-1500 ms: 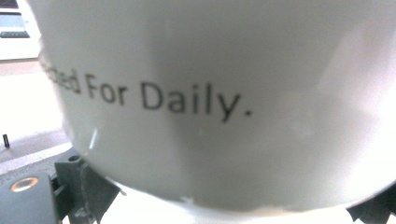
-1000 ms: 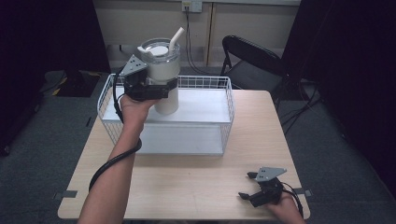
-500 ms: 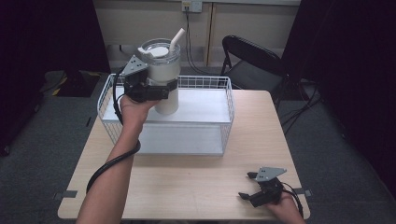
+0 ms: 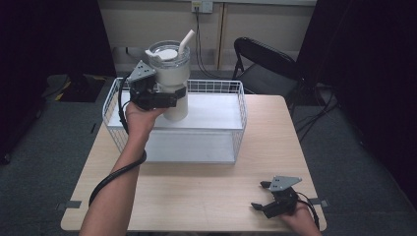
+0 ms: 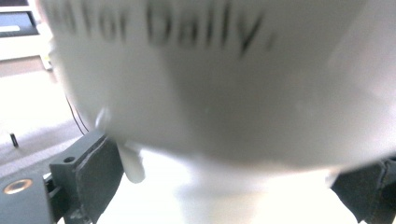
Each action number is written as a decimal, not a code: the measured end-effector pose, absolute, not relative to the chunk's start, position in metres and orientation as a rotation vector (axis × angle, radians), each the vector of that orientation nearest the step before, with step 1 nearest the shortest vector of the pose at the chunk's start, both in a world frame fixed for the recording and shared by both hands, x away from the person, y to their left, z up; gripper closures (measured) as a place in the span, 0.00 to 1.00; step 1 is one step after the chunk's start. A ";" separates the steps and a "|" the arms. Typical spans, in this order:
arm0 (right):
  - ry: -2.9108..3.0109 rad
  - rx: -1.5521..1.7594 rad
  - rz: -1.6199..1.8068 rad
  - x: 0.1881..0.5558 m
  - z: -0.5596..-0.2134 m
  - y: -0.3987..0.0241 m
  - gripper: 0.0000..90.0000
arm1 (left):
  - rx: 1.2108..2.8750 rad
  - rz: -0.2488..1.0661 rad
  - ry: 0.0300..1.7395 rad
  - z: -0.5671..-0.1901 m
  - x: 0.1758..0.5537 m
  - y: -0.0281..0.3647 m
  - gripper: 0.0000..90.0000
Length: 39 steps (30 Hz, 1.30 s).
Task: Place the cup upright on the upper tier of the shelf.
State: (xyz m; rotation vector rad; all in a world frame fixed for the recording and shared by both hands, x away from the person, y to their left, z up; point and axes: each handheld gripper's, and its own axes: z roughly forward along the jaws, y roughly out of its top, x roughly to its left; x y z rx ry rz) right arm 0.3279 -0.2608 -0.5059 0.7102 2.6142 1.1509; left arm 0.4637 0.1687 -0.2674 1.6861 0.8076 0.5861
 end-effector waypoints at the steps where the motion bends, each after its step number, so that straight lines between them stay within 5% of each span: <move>1: 2.614 0.710 1.151 0.328 -0.506 -0.261 0.15 | 1.683 0.579 0.809 -0.268 0.463 0.169 0.08; 39: 2.612 0.715 1.149 0.328 -0.506 -0.261 0.15 | 1.709 0.507 0.849 -0.287 0.427 0.204 0.13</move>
